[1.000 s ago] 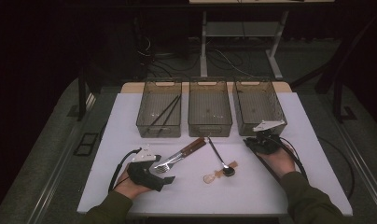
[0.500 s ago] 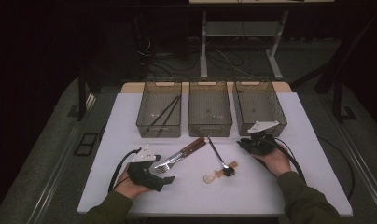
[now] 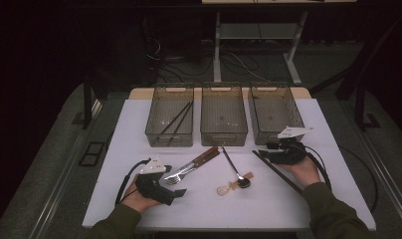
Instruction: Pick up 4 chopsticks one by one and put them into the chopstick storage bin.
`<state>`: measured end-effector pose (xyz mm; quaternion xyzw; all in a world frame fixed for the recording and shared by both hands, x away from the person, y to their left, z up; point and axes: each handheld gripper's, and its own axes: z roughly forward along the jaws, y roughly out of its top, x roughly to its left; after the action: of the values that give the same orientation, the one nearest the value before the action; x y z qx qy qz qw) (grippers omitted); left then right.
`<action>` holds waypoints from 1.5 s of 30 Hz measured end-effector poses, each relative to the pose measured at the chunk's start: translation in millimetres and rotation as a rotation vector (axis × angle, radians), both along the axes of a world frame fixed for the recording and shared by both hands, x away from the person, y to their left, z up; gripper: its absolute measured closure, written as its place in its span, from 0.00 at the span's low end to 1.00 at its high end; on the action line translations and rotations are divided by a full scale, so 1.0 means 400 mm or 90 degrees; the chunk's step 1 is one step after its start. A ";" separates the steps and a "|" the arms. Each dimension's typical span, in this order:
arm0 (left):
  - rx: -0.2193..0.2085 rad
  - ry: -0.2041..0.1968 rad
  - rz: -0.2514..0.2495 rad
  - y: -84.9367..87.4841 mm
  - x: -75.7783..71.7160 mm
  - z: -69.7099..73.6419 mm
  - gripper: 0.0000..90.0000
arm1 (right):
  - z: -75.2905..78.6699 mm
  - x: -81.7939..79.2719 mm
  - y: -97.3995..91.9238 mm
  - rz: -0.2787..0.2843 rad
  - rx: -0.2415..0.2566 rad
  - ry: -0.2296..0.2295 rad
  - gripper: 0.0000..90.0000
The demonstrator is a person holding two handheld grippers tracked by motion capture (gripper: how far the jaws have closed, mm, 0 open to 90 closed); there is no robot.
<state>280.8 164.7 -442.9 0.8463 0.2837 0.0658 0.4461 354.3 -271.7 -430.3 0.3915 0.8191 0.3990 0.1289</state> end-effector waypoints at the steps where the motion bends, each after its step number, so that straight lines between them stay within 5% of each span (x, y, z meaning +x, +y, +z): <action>1: -0.003 0.000 0.002 0.000 -0.001 0.000 0.00 | 0.001 -0.003 -0.004 0.000 -0.002 0.000 0.53; 10: -0.010 0.000 0.006 0.004 -0.002 0.001 0.00 | 0.014 -0.059 -0.050 0.005 0.005 0.022 0.45; 19: -0.004 -0.003 0.001 0.003 -0.002 0.002 0.00 | 0.030 -0.124 -0.087 0.009 0.013 0.014 0.41; 25: -0.005 -0.003 -0.001 0.003 -0.003 0.003 0.00 | 0.026 -0.165 -0.106 0.008 -0.005 0.021 0.39; 38: -0.006 -0.003 -0.002 0.003 -0.004 0.004 0.00 | 0.022 -0.239 -0.148 -0.021 -0.040 0.034 0.51; 45: -0.006 -0.002 -0.002 0.002 -0.004 0.003 0.00 | 0.018 -0.256 -0.168 -0.025 -0.050 0.045 0.67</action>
<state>279.1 165.4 -441.7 0.8445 0.2819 0.0653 0.4507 251.8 -338.8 -423.3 0.4160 0.8304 0.3497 0.1231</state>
